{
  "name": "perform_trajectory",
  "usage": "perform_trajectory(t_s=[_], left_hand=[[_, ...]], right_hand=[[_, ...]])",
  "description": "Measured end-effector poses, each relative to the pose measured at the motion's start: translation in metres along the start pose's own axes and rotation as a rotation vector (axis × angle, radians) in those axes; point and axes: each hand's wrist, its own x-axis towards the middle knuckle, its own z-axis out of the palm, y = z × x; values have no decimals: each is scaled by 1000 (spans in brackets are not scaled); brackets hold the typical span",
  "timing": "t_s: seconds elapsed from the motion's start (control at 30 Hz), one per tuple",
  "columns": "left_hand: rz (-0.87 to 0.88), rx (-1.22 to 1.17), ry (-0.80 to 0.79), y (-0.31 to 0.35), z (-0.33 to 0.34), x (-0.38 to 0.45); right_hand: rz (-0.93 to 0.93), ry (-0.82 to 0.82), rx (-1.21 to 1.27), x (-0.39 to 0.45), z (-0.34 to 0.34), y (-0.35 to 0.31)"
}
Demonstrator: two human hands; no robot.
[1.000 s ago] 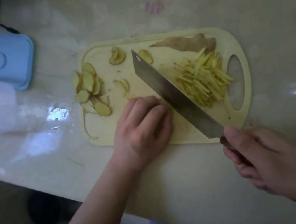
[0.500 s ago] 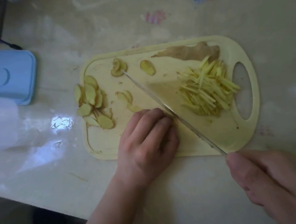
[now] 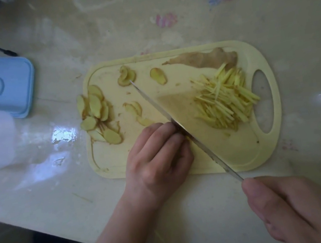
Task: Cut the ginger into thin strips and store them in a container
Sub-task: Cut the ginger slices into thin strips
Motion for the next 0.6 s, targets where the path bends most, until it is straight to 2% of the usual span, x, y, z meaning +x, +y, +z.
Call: perform_trajectory(t_s=[0.03, 0.13, 0.3, 0.6], left_hand=[[-2, -8, 2, -1, 0, 0], [4, -11, -7, -2, 1, 0], [-9, -9, -16, 0, 0, 0], [-26, 12, -22, 0, 1, -2]], right_hand=[[-37, 25, -36, 3, 0, -1], [18, -84, 57, 22, 2, -1], [-70, -73, -53, 29, 3, 6], [26, -132, -10, 10, -4, 11]])
